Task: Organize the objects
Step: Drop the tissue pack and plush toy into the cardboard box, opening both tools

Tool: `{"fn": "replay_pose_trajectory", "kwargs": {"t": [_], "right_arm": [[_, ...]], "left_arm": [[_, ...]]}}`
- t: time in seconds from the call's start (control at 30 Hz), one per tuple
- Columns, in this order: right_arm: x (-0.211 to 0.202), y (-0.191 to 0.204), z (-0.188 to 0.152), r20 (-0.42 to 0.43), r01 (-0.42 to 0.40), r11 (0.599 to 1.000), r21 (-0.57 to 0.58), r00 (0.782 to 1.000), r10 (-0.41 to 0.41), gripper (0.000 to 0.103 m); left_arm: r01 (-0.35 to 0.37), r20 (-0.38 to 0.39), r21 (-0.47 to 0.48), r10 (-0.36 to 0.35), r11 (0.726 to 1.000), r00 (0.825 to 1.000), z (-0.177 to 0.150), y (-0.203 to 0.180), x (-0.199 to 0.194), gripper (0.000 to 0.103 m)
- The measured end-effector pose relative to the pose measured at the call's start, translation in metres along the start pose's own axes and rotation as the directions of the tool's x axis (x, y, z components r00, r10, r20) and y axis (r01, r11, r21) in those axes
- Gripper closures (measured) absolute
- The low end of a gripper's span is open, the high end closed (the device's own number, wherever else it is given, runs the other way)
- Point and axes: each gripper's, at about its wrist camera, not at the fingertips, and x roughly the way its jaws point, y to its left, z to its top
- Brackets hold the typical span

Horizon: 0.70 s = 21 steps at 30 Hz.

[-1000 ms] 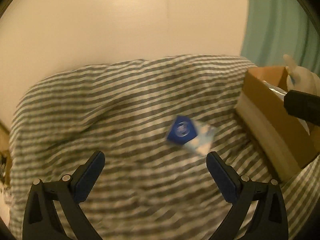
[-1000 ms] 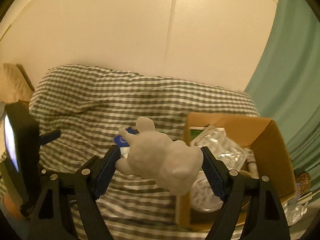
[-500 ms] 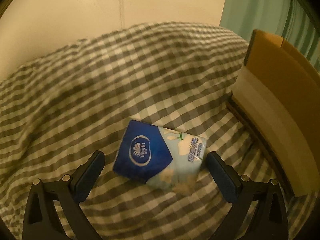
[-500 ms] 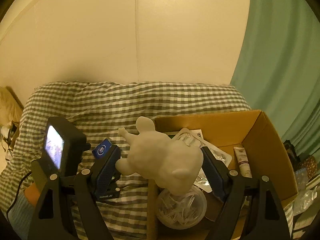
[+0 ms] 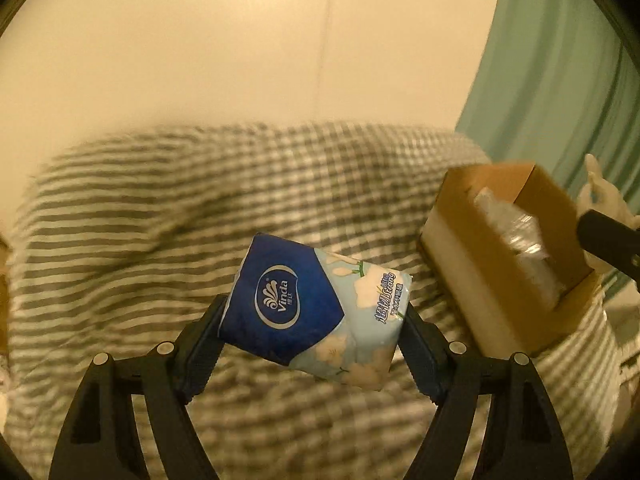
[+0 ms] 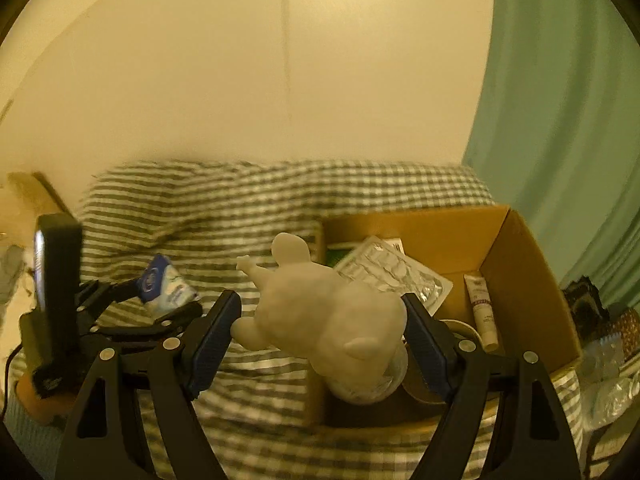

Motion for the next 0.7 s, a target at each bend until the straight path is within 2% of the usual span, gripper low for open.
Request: {"fn": "replay_pose_trajectory", "kwargs": {"t": [0.07, 0.17, 0.3, 0.4, 0.5, 0.6, 0.7], "right_arm": [[-0.026, 0.003, 0.007, 0.036, -0.023, 1.000, -0.018, 0.999, 0.024, 0.023], [-0.063, 0.010, 0.015, 0.087, -0.014, 0.997, -0.082, 0.996, 0.021, 0.023], [-0.110, 0.000, 0.031, 0.146, 0.064, 0.985, -0.161, 0.988, -0.041, 0.023], [-0.130, -0.024, 0.042, 0.165, 0.096, 0.985, -0.141, 0.984, -0.072, 0.023], [-0.131, -0.057, 0.048, 0.158, 0.086, 0.992, -0.089, 0.985, -0.072, 0.023], [-0.112, -0.088, 0.045, 0.126, 0.046, 0.999, -0.007, 0.991, -0.045, 0.023], [-0.081, -0.116, 0.042, 0.077, 0.052, 0.998, 0.044, 0.996, -0.055, 0.023]], "left_arm": [[-0.008, 0.052, 0.023, 0.007, 1.000, 0.999, 0.009, -0.007, -0.031, 0.021], [-0.014, 0.141, 0.043, 0.008, 0.999, 0.990, 0.024, -0.022, -0.079, 0.022], [-0.012, 0.223, 0.058, -0.001, 0.998, 0.975, 0.039, -0.054, -0.118, 0.022], [-0.005, 0.242, 0.079, -0.015, 0.997, 0.970, 0.044, -0.084, -0.124, 0.021], [0.016, 0.236, 0.098, -0.039, 0.995, 0.971, 0.048, -0.117, -0.113, 0.022], [0.032, 0.203, 0.110, -0.054, 0.993, 0.978, 0.051, -0.145, -0.089, 0.022], [0.046, 0.170, 0.120, -0.066, 0.992, 0.983, 0.054, -0.169, -0.060, 0.022]]}}
